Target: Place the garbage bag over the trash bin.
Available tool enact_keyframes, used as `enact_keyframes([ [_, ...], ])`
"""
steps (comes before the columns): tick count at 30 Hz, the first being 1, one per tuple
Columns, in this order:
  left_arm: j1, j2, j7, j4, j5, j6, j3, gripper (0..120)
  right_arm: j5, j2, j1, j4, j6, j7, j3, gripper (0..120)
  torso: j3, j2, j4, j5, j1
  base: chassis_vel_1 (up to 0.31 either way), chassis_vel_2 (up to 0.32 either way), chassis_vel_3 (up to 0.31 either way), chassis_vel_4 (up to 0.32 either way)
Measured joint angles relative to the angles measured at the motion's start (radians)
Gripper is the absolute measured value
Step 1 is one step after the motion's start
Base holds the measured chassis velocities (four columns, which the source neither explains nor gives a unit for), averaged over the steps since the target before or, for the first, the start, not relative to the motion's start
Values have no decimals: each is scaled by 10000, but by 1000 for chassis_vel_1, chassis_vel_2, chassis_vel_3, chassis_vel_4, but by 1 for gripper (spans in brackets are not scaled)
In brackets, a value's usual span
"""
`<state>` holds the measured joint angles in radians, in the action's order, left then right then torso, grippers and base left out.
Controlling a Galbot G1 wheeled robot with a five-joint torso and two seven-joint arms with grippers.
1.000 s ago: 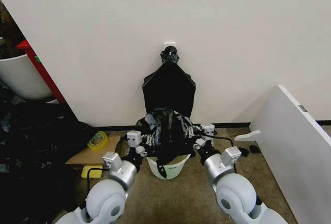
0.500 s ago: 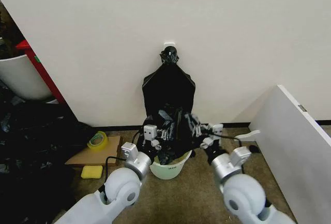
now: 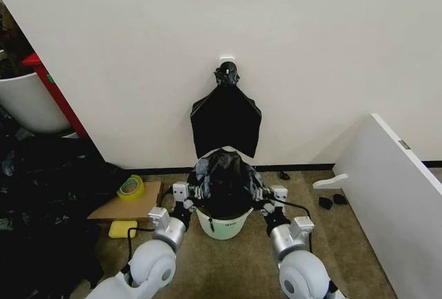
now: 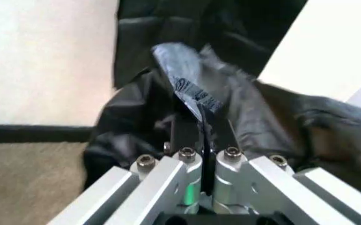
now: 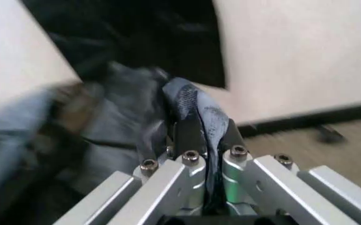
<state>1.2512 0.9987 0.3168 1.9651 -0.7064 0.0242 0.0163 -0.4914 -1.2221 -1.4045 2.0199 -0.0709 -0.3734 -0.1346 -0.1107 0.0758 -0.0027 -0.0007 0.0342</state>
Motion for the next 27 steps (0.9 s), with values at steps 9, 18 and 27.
enact_keyframes([
  [9, 587, -190, 82, -54, -18, 63, 504, 0, 86, -87, -161, -391, -223, -381, 81, 0, 0, 0, 1, 1, 0, 0, 0, 0, 0],
  [18, 1131, -405, 85, -91, 125, -1, 634, 0, 499, -45, -316, -536, -658, -381, 405, 0, 0, 0, 2, 0, 0, 0, 0, 0, 0],
  [27, 1040, -991, 19, -210, 52, -808, 685, 0, 684, 124, -153, -915, -1356, -417, 440, 0, -1, 0, 2, 2, 0, 0, 0, 0, 0],
])
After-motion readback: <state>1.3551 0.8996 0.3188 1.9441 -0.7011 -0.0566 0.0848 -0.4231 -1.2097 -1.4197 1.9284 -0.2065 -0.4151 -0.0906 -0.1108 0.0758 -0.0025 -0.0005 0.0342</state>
